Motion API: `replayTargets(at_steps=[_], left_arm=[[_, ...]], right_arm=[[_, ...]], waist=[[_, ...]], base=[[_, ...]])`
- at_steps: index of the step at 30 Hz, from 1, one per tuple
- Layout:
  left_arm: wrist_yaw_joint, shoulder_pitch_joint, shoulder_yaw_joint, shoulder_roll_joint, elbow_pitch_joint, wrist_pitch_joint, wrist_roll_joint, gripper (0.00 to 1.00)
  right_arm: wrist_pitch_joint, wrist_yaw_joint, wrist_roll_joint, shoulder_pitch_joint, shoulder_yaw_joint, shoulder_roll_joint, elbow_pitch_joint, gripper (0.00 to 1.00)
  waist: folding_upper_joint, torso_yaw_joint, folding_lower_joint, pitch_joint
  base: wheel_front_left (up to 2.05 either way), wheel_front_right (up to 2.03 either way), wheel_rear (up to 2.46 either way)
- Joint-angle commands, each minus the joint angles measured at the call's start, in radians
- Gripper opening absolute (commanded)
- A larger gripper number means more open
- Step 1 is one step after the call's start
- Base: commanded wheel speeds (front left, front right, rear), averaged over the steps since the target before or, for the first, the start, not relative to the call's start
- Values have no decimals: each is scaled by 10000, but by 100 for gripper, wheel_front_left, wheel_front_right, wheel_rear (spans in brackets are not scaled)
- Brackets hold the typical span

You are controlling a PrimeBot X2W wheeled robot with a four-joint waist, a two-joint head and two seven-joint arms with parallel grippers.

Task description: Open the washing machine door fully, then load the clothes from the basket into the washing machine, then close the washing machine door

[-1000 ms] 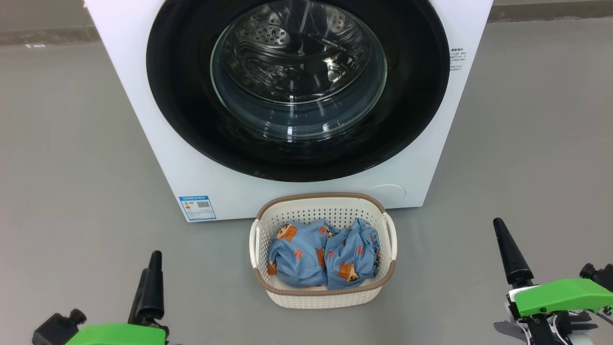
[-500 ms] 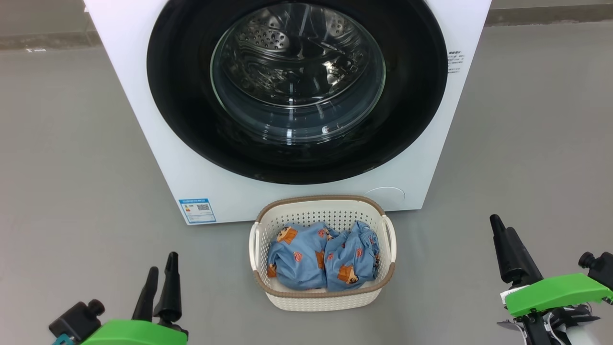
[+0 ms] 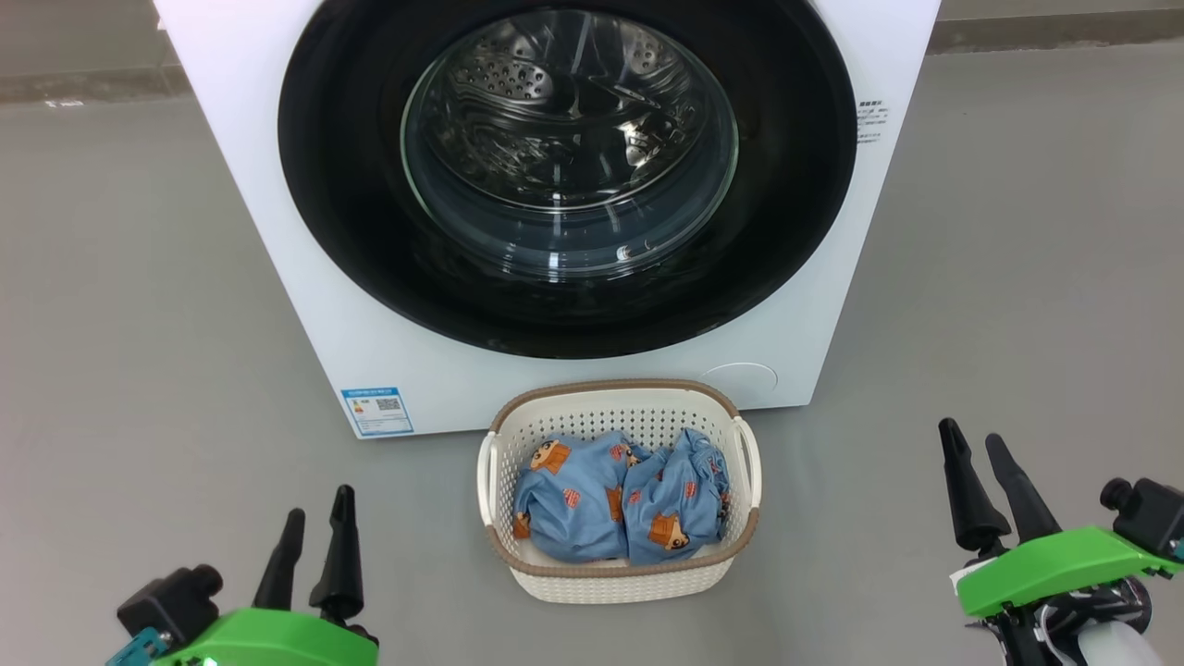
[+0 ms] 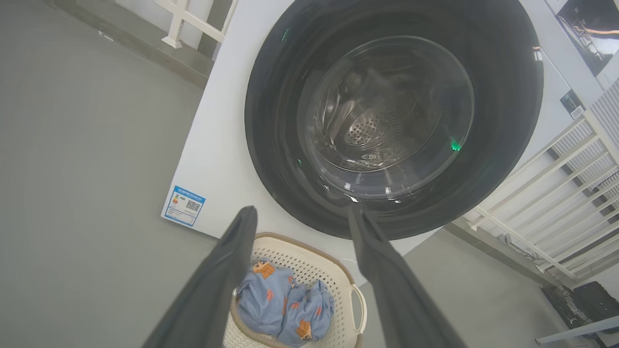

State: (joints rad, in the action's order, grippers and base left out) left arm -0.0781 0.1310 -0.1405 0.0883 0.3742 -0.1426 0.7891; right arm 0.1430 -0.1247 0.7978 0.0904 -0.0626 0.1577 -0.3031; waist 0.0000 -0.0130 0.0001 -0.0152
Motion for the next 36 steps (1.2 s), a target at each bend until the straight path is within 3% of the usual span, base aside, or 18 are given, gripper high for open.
replayTargets(at_steps=[1, 36], left_arm=[[49, 588, 128, 244, -113, -180, -455, 100], [309, 1041, -197, 446, 150, -1182, -3792, 100]], right_arm=[[180, -43, -491, 546, -186, 147, 211, 100], [1178, -59, -3976, 1214, -857, 596, -538, 100]], waist=[[0, -18, -1, -5], [0, -40, -1, -105]], base=[[0, 0, 0], [0, 0, 0]])
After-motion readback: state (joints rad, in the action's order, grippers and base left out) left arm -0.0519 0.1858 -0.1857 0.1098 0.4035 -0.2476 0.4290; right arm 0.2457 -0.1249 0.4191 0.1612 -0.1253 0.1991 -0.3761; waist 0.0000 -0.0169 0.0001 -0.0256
